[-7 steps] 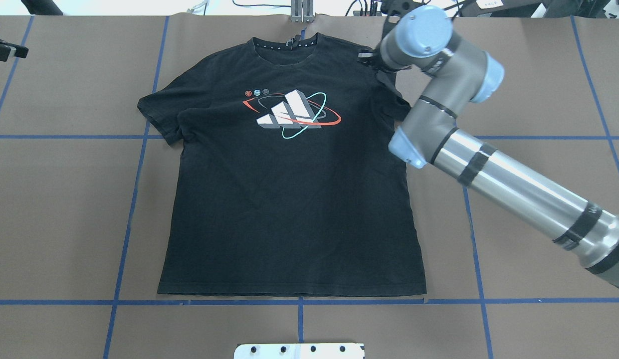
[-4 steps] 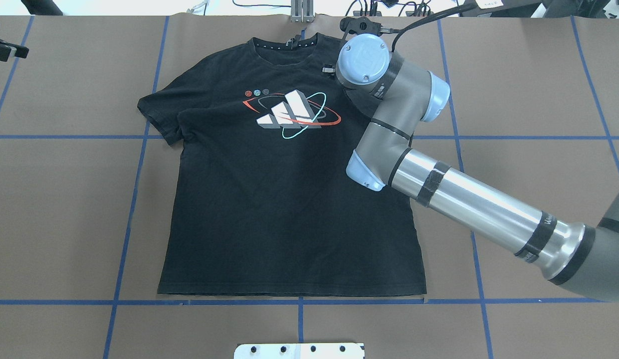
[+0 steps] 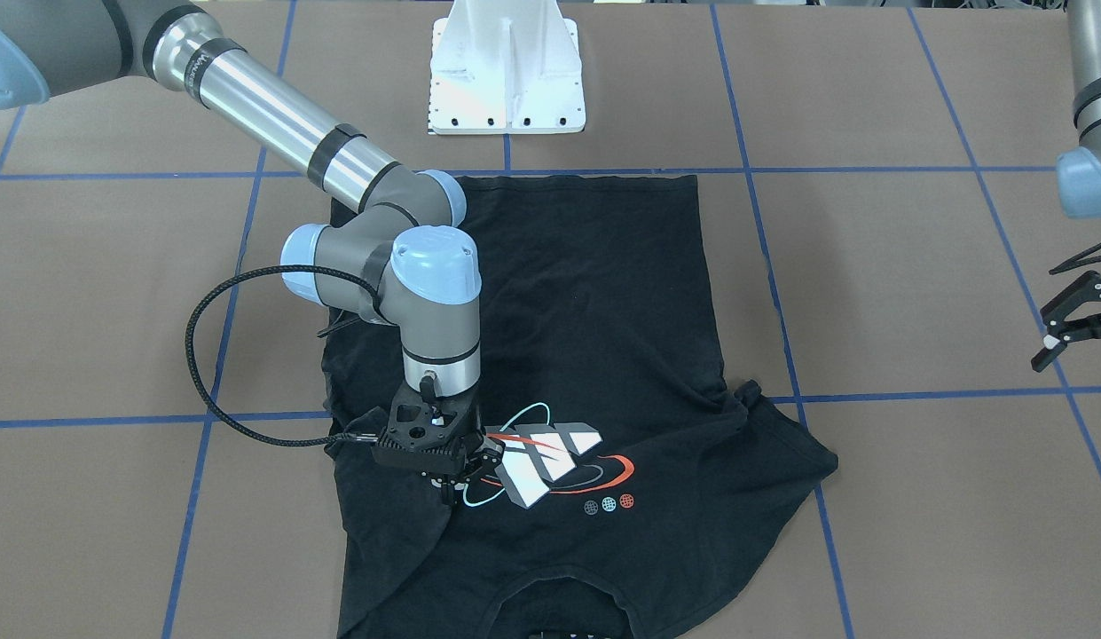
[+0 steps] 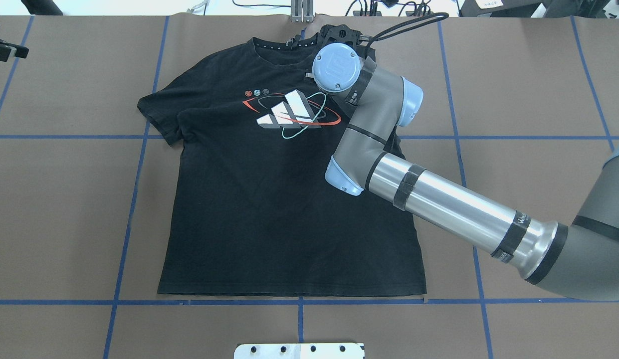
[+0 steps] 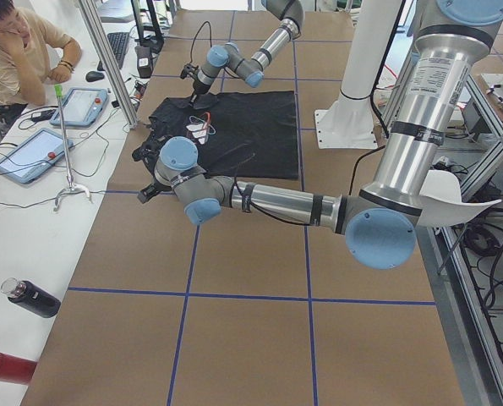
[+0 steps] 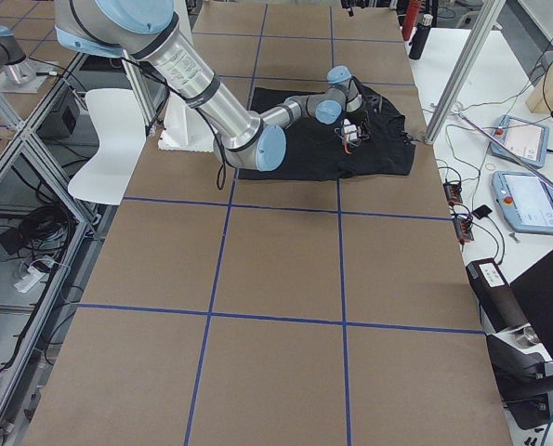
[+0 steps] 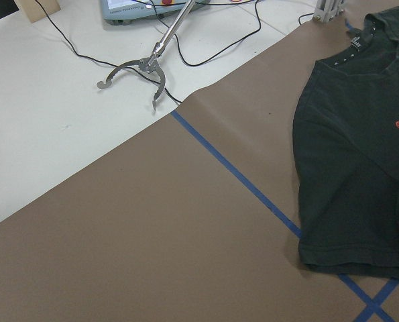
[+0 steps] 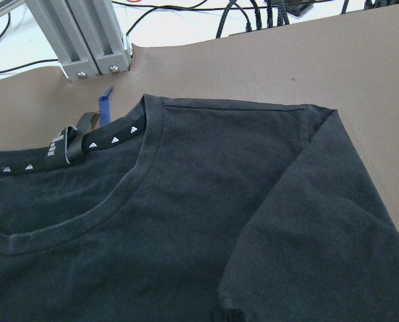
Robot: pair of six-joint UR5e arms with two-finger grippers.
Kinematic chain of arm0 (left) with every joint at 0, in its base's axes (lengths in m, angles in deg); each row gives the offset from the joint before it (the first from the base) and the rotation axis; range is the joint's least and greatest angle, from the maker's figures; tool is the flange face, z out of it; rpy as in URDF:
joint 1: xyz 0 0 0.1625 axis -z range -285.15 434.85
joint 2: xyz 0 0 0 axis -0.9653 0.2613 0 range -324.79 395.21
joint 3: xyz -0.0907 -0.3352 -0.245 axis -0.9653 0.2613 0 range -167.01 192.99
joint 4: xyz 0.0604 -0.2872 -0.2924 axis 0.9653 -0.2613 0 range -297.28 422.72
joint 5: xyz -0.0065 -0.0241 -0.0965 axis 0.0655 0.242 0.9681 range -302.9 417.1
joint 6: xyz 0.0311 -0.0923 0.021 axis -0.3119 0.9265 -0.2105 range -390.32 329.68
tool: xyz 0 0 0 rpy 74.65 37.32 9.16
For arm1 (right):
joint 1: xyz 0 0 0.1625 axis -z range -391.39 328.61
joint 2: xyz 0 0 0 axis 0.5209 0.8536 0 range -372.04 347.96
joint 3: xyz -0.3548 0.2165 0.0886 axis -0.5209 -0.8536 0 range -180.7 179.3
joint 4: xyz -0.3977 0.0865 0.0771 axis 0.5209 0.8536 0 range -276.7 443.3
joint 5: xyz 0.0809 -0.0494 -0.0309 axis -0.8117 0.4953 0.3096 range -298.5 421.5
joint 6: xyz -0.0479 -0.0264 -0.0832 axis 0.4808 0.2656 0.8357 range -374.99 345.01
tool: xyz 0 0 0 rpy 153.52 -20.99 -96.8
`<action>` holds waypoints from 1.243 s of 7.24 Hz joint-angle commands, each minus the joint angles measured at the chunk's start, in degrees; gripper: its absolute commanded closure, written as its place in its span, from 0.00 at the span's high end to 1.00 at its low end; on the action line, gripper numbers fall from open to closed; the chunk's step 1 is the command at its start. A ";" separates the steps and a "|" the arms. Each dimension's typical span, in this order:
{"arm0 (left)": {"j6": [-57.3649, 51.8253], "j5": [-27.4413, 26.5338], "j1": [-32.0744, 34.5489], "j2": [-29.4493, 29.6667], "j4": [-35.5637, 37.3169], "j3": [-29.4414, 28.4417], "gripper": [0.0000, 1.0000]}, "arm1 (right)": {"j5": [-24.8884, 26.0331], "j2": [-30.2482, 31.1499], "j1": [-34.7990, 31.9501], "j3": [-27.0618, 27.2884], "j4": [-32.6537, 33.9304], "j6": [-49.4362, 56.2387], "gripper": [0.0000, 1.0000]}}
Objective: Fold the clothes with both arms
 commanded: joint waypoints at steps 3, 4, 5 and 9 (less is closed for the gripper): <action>1.39 -0.09 -2.80 0.43 0.00 -0.62 1.00 | -2.05 -0.67 -1.60 0.05 0.28 0.48 1.00; 6.19 -3.74 -4.90 1.31 0.00 -0.62 1.00 | -7.90 -0.41 -3.70 2.15 4.20 4.84 1.00; 13.02 -9.78 -7.53 2.01 -1.57 -0.62 1.00 | -10.65 0.11 -5.81 8.26 13.29 9.24 1.00; 29.60 -23.80 -18.88 7.80 -6.06 -8.58 1.00 | -24.28 15.81 -16.26 24.54 15.84 27.77 1.00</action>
